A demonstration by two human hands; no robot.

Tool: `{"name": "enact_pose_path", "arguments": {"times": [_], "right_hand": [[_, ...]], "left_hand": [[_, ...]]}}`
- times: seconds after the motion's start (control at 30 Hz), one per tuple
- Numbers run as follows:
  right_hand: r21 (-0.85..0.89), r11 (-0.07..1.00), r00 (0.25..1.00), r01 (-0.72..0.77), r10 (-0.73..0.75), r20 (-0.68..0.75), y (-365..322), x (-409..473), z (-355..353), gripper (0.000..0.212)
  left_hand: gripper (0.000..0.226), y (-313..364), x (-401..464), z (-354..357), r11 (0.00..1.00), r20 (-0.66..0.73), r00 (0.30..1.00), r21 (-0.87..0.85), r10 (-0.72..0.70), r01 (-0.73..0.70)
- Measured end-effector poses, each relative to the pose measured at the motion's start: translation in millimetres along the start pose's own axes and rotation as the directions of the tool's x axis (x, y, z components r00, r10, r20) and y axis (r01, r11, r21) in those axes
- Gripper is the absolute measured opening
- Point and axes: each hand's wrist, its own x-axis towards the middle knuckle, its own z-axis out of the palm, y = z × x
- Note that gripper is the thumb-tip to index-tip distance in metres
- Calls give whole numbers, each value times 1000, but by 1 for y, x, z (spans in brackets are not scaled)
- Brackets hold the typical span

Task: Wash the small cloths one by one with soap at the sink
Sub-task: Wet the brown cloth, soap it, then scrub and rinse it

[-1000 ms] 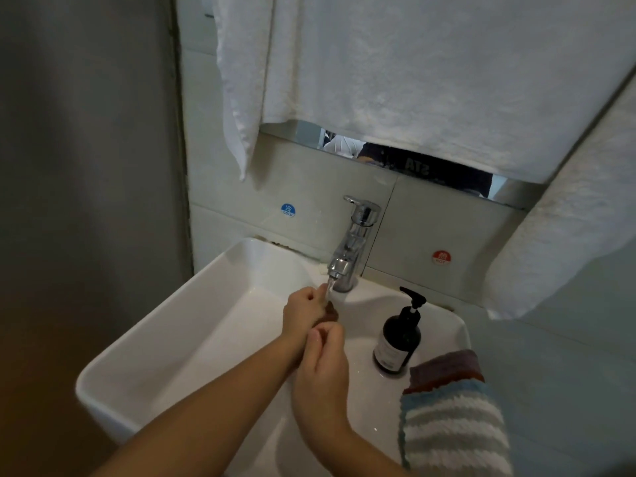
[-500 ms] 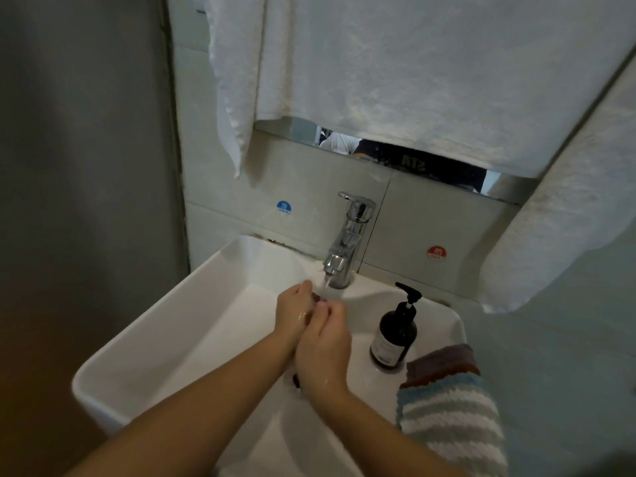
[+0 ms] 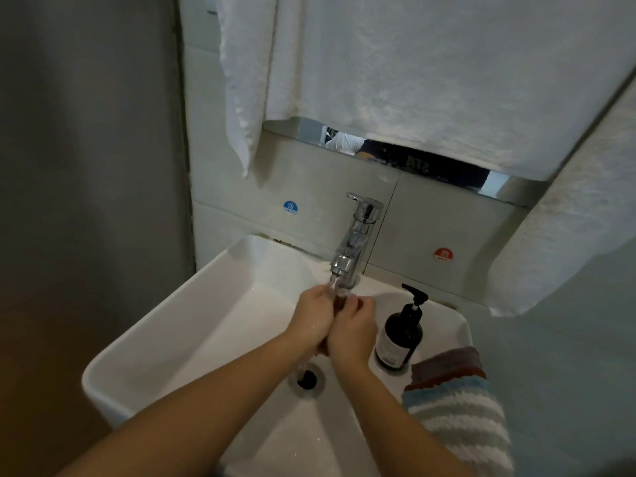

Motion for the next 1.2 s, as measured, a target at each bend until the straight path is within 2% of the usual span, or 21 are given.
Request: {"name": "enact_pose_path", "arguments": {"times": [0.03,0.1,0.2,0.23,0.3,0.37,0.4,0.43,0.5,0.53,0.57,0.6,0.67,0.73,0.8,0.83,0.9,0.97,1.03,1.13,1.2], "right_hand": [[-19,998,998,-64,65,22,5,3,3,26],[-95,993,982,-76,91,164,12,-5,6,28],[6,1000,941,28,-28,338,6,-21,2,28],[88,996,940,34,-61,335,0,-20,-1,28],[212,977,978,4,-48,203,-5,-7,-2,26],[221,975,1000,-24,19,23,-7,12,-2,24],[227,971,996,-77,87,-31,-4,20,-1,23],[280,945,982,-170,185,-27,-2,23,0,23],[335,863,924,-378,332,189,3,13,9,25],[272,873,897,-405,321,305,4,2,14,24],[190,912,882,-365,273,384,3,-9,17,21],[139,938,884,-318,240,402,0,-16,18,20],[131,947,898,-293,226,379,-8,-17,14,24],[201,945,940,-259,199,278,-5,-4,13,27],[326,897,950,-299,247,192,-1,8,11,32],[308,898,945,-313,260,200,2,8,13,33],[186,947,937,-260,201,286,4,-6,13,32],[184,965,929,-187,114,351,0,-16,11,27],[218,970,955,-110,43,293,-6,-12,5,26],[264,953,989,-146,137,50,-12,9,0,25],[210,964,984,-162,144,101,-8,-1,2,24]], "left_hand": [[36,-2,-1,0,999,1,1000,34,14,-14],[38,-6,5,-8,994,-96,993,82,76,-68],[29,-5,8,-22,990,-225,970,121,96,-70],[28,-4,8,-23,988,-194,977,140,87,-60],[33,-1,-3,-19,992,-54,997,122,48,-41],[39,4,-18,-10,999,37,999,31,11,-12],[39,5,-25,-7,1000,53,998,-6,25,-25],[39,4,-29,-4,998,49,997,-16,65,-65],[39,2,-26,-6,980,-49,982,77,185,-181],[40,0,-21,-9,964,-135,963,157,234,-212],[41,-3,-15,-14,951,-223,938,221,265,-216],[42,-4,-10,-18,945,-291,914,248,282,-213],[43,-8,-6,-22,948,-309,915,263,261,-181],[44,-13,-10,-18,949,-186,953,255,237,-186],[43,-16,-18,-11,959,-52,976,203,211,-196],[43,-16,-18,-10,958,-49,977,213,206,-192],[43,-14,-9,-18,934,-160,959,310,235,-177],[42,-10,-3,-28,917,-257,931,369,261,-155],[38,-9,-6,-26,923,-193,953,352,234,-156],[29,-12,-22,-9,950,-5,985,266,171,-164],[32,-12,-16,-12,934,-68,979,320,193,-162]]}}
